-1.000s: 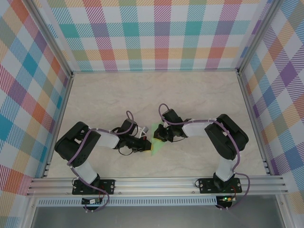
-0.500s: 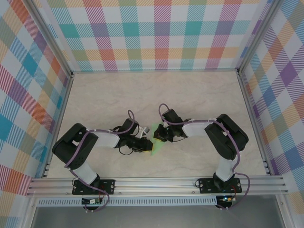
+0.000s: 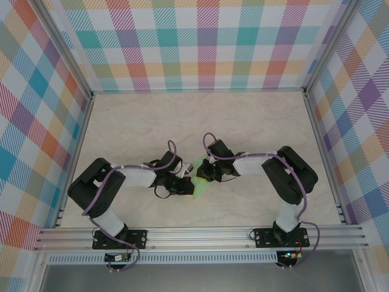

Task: Fold a paper plane with a square sheet of paper (pick it up from the middle)
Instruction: Fourth fold the wing at the center of the table.

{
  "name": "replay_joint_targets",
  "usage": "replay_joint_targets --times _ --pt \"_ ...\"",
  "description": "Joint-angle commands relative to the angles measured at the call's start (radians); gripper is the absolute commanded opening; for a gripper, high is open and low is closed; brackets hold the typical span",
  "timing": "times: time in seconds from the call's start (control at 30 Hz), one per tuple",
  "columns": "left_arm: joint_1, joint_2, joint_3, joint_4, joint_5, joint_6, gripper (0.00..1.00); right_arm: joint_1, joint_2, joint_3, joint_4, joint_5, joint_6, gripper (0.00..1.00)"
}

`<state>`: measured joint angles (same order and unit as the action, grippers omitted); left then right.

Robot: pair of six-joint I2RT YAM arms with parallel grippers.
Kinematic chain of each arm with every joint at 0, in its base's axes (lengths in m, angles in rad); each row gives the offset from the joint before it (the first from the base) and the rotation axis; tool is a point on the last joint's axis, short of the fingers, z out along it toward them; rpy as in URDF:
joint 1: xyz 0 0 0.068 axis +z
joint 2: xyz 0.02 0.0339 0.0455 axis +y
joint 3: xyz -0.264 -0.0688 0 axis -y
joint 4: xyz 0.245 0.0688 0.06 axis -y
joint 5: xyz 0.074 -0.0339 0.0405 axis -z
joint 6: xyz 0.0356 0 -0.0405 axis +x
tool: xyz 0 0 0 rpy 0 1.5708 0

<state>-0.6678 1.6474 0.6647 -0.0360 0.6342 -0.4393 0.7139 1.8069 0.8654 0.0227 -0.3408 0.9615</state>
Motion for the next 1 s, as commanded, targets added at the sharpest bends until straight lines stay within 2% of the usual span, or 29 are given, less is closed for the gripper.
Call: replay_joint_targets --times 0.0,0.13,0.43,0.47,0.7,0.97 --pt "-0.028 0.017 -0.011 -0.137 -0.035 0.028 0.08 0.005 0.049 -0.023 -0.080 0.062 0.009 0.12" --pt "-0.035 0.003 -0.010 -0.161 -0.049 0.033 0.16 0.005 0.054 -0.024 -0.079 0.063 0.012 0.12" --pt "-0.053 -0.008 0.007 -0.233 -0.108 0.051 0.16 0.005 0.055 -0.028 -0.081 0.065 0.013 0.12" --pt "-0.057 -0.007 0.013 -0.279 -0.118 0.056 0.16 0.005 0.054 -0.028 -0.081 0.065 0.013 0.12" --pt "-0.074 -0.014 0.042 -0.363 -0.159 0.074 0.11 0.005 0.059 -0.027 -0.085 0.069 0.014 0.12" --pt "-0.094 -0.038 0.030 -0.377 -0.120 0.071 0.14 0.005 0.069 -0.026 -0.093 0.069 0.015 0.12"
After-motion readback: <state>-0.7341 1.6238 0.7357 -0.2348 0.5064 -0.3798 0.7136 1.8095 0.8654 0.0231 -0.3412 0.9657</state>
